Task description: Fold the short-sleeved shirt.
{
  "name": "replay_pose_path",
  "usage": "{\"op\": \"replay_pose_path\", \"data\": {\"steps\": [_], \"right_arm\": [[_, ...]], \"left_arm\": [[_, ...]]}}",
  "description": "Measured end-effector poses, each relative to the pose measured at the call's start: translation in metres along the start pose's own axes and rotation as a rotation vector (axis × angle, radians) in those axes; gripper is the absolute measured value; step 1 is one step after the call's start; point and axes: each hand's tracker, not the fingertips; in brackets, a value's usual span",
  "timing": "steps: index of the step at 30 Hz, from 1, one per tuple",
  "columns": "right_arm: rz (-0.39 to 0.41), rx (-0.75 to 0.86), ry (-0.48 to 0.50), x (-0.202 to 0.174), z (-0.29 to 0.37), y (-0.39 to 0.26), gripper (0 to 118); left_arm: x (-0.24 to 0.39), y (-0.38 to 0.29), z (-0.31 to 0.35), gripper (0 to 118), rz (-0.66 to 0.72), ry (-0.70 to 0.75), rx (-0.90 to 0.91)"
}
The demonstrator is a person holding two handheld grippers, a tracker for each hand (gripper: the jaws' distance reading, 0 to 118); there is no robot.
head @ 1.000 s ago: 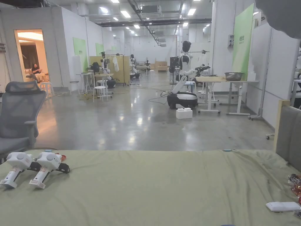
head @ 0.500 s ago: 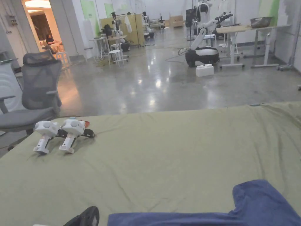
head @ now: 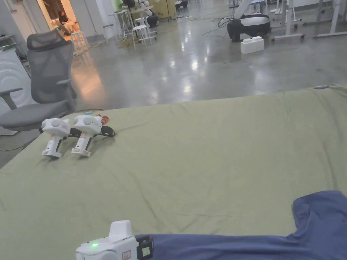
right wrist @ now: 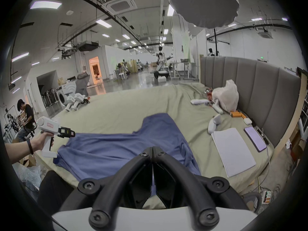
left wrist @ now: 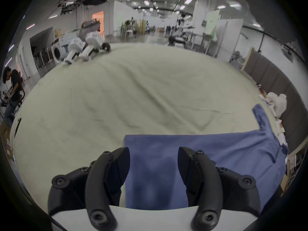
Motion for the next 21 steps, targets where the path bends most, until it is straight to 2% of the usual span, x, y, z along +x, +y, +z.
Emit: {"op": "replay_pose_path", "data": {"steps": [2, 4, 6, 8, 13, 14, 15, 16, 17, 20, 21], "right_arm": [[-0.004, -0.028, -0.012, 0.004, -0.003, -0.003, 0], [-0.014, -0.042, -0.023, 0.007, -0.007, -0.005, 0], [-0.033, -0.057, -0.015, 0.009, -0.012, -0.006, 0], [-0.046, -0.062, -0.002, 0.011, -0.021, -0.004, 0], [-0.041, -0.093, 0.03, 0.029, -0.075, 0.029, 1], [-0.048, -0.143, 0.042, 0.036, -0.097, 0.042, 11], [-0.061, -0.199, 0.041, 0.044, -0.123, 0.053, 44], [-0.088, -0.213, 0.044, 0.053, -0.146, 0.061, 68], [-0.111, -0.252, 0.047, 0.062, -0.175, 0.07, 77], [-0.129, -0.416, -0.001, 0.084, -0.25, 0.081, 76], [-0.106, -0.484, -0.031, 0.09, -0.274, 0.08, 76]], "left_arm": [[-0.002, 0.003, -0.01, 57, 0.017, 0.005, -0.001], [0.001, 0.0, -0.011, 36, 0.014, -0.007, -0.01], [0.006, 0.001, -0.01, 7, 0.002, -0.017, -0.004], [0.017, -0.001, -0.012, 2, -0.002, -0.017, -0.024], [0.027, 0.0, -0.024, 2, -0.095, 0.045, -0.061], [0.029, 0.001, -0.024, 2, -0.103, 0.048, -0.066], [0.029, 0.003, -0.025, 2, -0.107, 0.052, -0.073], [0.03, 0.004, -0.025, 2, -0.116, 0.056, -0.079], [0.031, 0.004, -0.025, 2, -0.134, 0.059, -0.086], [0.03, 0.005, -0.028, 2, -0.145, 0.06, -0.093], [0.028, 0.005, -0.027, 2, -0.137, 0.056, -0.095]]}}
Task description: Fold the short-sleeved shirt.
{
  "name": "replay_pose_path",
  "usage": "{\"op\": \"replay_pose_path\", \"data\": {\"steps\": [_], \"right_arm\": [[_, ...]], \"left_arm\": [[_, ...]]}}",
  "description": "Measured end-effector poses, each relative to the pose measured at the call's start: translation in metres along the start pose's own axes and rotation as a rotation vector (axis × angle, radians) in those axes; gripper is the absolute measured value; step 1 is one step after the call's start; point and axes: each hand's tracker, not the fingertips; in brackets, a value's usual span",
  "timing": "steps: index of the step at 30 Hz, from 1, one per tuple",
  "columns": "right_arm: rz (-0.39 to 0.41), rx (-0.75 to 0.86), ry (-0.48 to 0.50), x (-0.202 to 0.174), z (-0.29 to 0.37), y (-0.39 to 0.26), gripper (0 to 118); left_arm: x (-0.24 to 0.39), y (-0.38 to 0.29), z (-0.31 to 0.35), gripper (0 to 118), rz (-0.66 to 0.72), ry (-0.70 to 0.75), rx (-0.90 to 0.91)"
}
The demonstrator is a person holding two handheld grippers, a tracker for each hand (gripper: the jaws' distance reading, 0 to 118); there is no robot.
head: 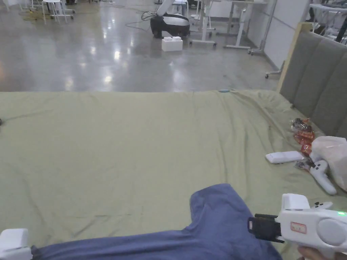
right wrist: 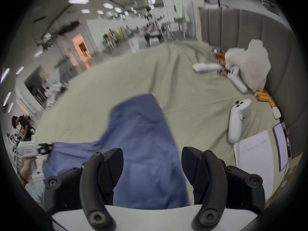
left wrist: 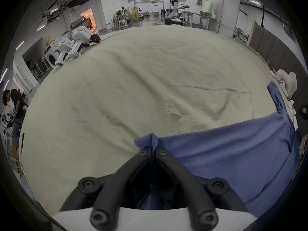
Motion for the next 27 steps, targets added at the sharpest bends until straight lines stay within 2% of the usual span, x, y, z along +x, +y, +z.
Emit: {"op": "replay_pose_path", "data": {"steps": [4, 6, 7, 8, 10, 11, 13, 15, 17, 22, 27], "right_arm": [[0.023, -0.151, -0.098, 0.006, -0.062, 0.011, 75], [0.1, -0.21, -0.13, -0.001, -0.074, 0.004, 64], [0.162, -0.141, -0.141, -0.007, -0.066, 0.001, 63], [0.185, -0.115, -0.131, -0.015, -0.056, -0.002, 58], [0.175, -0.128, -0.094, -0.019, -0.052, -0.006, 10], [0.174, -0.128, -0.086, -0.02, -0.051, -0.008, 0], [0.199, -0.087, -0.094, -0.018, -0.039, -0.009, 0], [0.107, -0.006, -0.066, -0.011, -0.011, -0.012, 0], [0.057, 0.053, 0.019, -0.006, 0.023, -0.023, 0], [0.088, 0.18, 0.013, -0.006, 0.111, -0.088, 0], [0.061, 0.162, 0.019, -0.001, 0.149, -0.161, 0]], "left_arm": [[-0.002, -0.001, 0.003, 2, 0.015, -0.015, -0.001], [-0.003, -0.001, 0.002, 2, 0.019, -0.02, -0.003], [-0.003, -0.001, 0.002, 2, 0.018, -0.021, -0.004], [-0.003, -0.001, 0.002, 2, 0.013, -0.021, -0.003], [-0.002, -0.002, 0.003, 2, 0.008, -0.019, 0.001], [-0.003, -0.002, 0.005, 2, 0.012, -0.021, 0.006], [-0.013, 0.0, 0.02, 2, 0.027, -0.022, 0.065], [-0.026, -0.005, 0.049, 0, 0.092, -0.119, 0.119], [-0.039, -0.019, 0.084, 0, 0.114, -0.171, 0.182], [-0.069, -0.078, 0.162, 0, 0.122, -0.249, 0.25], [-0.071, -0.144, 0.191, 0, 0.085, -0.263, 0.23]]}}
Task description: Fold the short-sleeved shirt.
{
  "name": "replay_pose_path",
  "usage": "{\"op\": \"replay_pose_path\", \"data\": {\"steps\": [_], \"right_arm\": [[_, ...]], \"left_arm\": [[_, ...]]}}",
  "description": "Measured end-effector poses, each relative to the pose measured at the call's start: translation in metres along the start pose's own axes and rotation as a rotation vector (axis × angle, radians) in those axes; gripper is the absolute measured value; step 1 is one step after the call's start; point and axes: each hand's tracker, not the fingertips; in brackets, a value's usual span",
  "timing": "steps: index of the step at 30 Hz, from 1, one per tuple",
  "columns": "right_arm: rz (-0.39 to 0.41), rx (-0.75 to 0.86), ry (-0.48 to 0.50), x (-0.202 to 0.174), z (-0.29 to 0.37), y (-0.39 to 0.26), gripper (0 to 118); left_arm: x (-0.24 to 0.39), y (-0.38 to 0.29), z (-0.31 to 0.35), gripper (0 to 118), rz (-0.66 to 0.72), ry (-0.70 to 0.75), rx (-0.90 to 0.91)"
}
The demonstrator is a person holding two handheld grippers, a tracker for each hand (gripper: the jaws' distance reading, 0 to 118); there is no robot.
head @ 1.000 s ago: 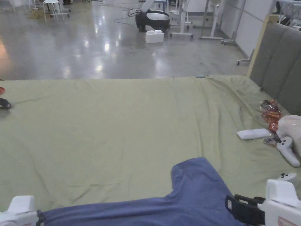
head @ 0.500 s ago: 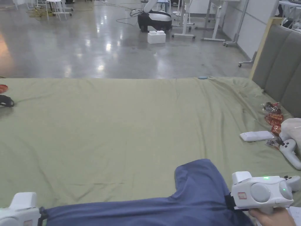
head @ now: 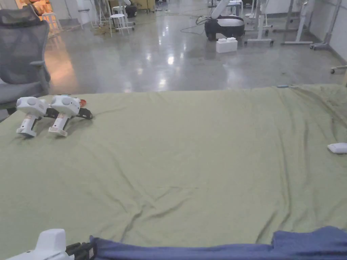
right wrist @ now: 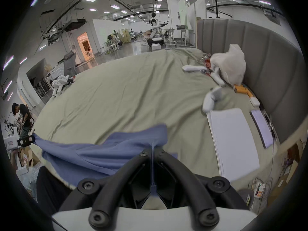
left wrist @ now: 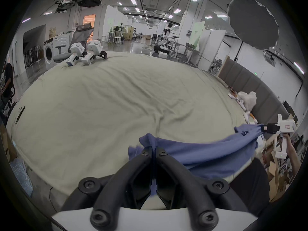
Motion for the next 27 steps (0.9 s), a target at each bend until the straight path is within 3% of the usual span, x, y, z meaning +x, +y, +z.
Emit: {"op": "replay_pose_path", "data": {"steps": [10, 11, 12, 13, 14, 15, 21, 27], "right_arm": [[0.003, -0.093, -0.051, -0.002, -0.014, -0.062, 0], [0.0, -0.091, -0.049, -0.003, -0.017, -0.063, 0], [0.003, -0.088, -0.05, -0.004, -0.019, -0.065, 2], [0.008, -0.086, -0.06, 0.004, -0.027, -0.067, 16], [0.018, -0.083, -0.078, 0.005, -0.027, -0.068, 41], [0.02, -0.079, -0.081, 0.005, -0.024, -0.067, 65], [-0.02, 0.099, -0.047, -0.007, 0.019, -0.056, 68], [0.019, 0.401, 0.045, -0.052, 0.081, -0.033, 68]], "left_arm": [[0.005, -0.046, -0.032, 2, -0.002, 0.049, -0.095], [0.003, -0.046, -0.032, 12, 0.004, 0.047, -0.084], [0.002, -0.046, -0.031, 34, 0.012, 0.067, -0.082], [0.001, -0.045, -0.03, 56, 0.017, 0.079, -0.079], [0.001, -0.044, -0.023, 75, 0.016, 0.089, -0.053], [0.001, -0.042, -0.014, 84, 0.018, 0.107, -0.008], [0.045, -0.016, 0.064, 84, -0.079, 0.137, 0.32], [0.115, 0.013, 0.129, 90, -0.267, 0.18, 0.545]]}}
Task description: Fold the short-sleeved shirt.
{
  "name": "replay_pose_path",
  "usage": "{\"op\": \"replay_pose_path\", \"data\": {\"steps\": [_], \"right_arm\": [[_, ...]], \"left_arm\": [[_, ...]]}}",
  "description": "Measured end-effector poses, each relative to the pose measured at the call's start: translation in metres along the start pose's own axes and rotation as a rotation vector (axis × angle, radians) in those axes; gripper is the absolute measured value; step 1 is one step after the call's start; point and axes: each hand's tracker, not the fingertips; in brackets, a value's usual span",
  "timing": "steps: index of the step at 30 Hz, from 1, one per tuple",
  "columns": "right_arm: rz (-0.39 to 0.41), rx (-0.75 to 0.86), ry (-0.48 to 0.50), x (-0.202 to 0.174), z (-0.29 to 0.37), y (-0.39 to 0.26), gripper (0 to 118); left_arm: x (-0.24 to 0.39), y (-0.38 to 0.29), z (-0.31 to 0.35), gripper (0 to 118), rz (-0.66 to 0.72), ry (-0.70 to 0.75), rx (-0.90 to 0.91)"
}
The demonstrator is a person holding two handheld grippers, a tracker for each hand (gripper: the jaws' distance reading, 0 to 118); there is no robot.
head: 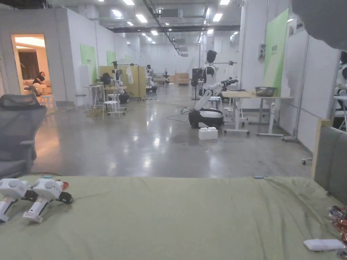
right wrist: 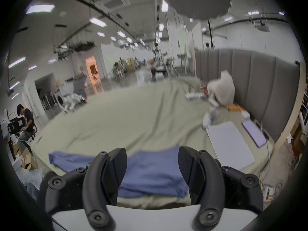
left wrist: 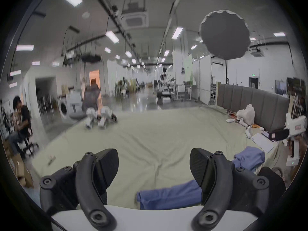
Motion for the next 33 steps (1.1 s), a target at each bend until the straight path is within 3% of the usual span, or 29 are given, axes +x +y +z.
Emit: {"op": "replay_pose_path", "data": {"steps": [5, 9, 11, 13, 14, 16, 33], "right_arm": [[0.06, 0.168, 0.019, -0.034, 0.027, 0.033, 66], [0.051, 0.232, 0.101, -0.048, 0.045, 0.051, 55], [0.064, 0.252, 0.104, -0.054, 0.051, 0.055, 39], [0.094, 0.279, 0.091, -0.06, 0.057, 0.058, 16], [0.115, 0.294, 0.077, -0.063, 0.06, 0.059, 7], [0.138, 0.304, 0.065, -0.067, 0.064, 0.06, 2], [0.147, 0.312, 0.064, -0.071, 0.056, 0.056, 0]], "left_arm": [[0.023, 0.031, 0.021, 89, 0.027, 0.019, 0.093], [0.03, 0.044, 0.033, 79, 0.017, -0.029, 0.162], [0.034, 0.049, 0.037, 55, 0.011, -0.052, 0.164], [0.036, 0.053, 0.041, 21, 0.013, -0.052, 0.173], [0.038, 0.055, 0.045, 13, 0.009, -0.051, 0.186], [0.038, 0.059, 0.052, 0, -0.005, -0.055, 0.204], [0.014, 0.053, 0.048, 0, 0.075, -0.085, 0.15]]}}
